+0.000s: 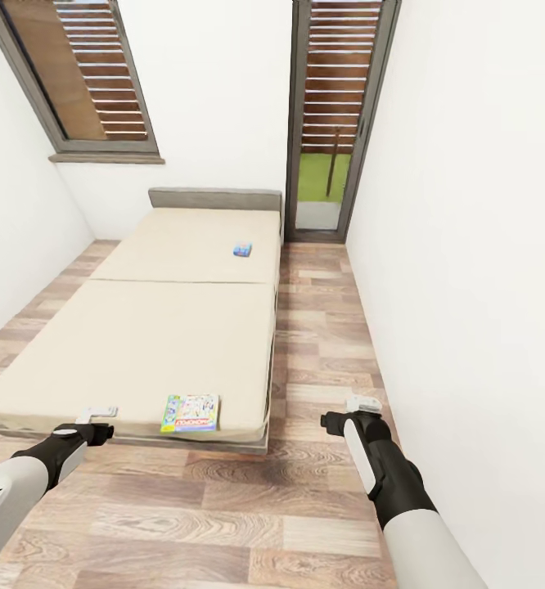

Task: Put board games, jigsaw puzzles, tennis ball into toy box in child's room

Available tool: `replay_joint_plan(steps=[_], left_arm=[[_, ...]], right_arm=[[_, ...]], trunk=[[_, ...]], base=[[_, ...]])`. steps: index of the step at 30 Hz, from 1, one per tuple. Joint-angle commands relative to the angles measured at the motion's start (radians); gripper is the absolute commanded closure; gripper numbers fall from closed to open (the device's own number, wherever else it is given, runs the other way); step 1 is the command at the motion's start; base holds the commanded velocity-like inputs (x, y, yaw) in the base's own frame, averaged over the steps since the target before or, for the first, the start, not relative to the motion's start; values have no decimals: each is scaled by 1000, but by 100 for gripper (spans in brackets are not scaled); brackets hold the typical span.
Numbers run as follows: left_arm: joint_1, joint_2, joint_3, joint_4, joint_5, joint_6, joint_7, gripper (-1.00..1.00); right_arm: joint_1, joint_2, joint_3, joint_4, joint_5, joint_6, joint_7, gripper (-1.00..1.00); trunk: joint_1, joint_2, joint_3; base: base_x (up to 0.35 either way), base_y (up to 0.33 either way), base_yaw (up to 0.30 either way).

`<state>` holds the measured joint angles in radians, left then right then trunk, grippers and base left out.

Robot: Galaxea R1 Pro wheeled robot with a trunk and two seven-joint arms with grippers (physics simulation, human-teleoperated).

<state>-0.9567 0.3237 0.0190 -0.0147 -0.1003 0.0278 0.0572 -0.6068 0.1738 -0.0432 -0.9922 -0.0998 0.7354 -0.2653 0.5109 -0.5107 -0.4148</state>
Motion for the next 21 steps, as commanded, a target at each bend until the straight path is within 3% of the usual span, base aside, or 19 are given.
replay_joint_plan(steps=[1, 21], left_arm=[[0, 0, 2, -1, -10, 3, 3, -100], [1, -1, 2, -1, -10, 3, 3, -100]], right_arm=[[-1, 1, -1, -1, -11, 2, -8, -100], [-1, 1, -2, 0, -11, 2, -8, -100]], trunk=[[0, -1, 0], [0, -1, 34]], base=[[0, 0, 0], [0, 0, 0]])
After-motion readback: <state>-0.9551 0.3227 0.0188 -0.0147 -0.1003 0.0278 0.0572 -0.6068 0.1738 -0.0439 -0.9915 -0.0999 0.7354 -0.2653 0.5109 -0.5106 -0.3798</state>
